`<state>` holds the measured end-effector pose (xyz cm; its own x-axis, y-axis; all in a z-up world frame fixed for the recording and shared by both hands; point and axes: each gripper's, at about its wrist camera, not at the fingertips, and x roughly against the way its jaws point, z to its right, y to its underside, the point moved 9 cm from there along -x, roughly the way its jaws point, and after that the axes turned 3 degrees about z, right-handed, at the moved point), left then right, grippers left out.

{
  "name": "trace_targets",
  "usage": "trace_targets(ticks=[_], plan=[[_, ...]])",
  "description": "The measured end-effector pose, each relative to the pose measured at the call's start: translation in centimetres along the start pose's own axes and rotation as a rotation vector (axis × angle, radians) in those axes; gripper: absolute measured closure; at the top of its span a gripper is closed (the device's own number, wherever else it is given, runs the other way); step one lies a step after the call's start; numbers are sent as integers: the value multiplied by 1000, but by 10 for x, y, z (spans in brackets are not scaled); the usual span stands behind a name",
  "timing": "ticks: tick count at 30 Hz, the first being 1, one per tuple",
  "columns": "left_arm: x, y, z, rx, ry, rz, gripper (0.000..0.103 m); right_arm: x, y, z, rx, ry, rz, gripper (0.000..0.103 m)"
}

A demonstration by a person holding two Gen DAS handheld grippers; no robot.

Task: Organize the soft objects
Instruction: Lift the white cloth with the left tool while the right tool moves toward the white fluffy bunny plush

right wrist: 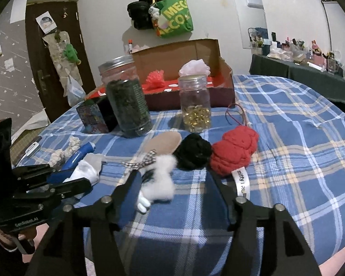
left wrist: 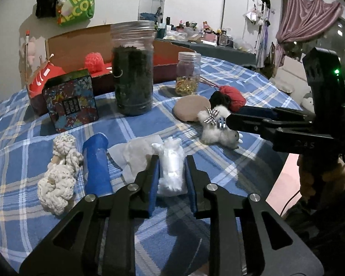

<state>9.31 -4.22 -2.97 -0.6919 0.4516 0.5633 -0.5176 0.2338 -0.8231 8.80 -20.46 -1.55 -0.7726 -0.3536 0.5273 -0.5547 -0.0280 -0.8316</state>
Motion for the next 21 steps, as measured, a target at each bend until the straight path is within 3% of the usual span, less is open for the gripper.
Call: trace_targets(ticks=[2, 3, 5, 7, 17, 19, 21], plan=[[-1, 1, 2, -7, 0, 1, 69, 0, 0, -3, 13, -4, 6, 32], [-1, 1, 3, -8, 3, 2, 47, 0, 1, -4, 20, -4, 7, 32], [0, 0, 5, -6, 8, 12, 31, -1, 2, -6, 37, -4, 9, 31], [4, -3, 6, -13, -10, 49, 31, -1, 4, -9, 60, 5, 13, 28], [-3, -1, -2, -17, -86, 52, 32, -17, 8, -22, 164, 49, 19, 26], [-5, 1, -4, -18, -108, 56, 43, -20, 9, -24, 192, 62, 27, 27], [-6, 3, -8, -11, -136, 69, 59, -20, 11, -29, 220, 55, 46, 47]])
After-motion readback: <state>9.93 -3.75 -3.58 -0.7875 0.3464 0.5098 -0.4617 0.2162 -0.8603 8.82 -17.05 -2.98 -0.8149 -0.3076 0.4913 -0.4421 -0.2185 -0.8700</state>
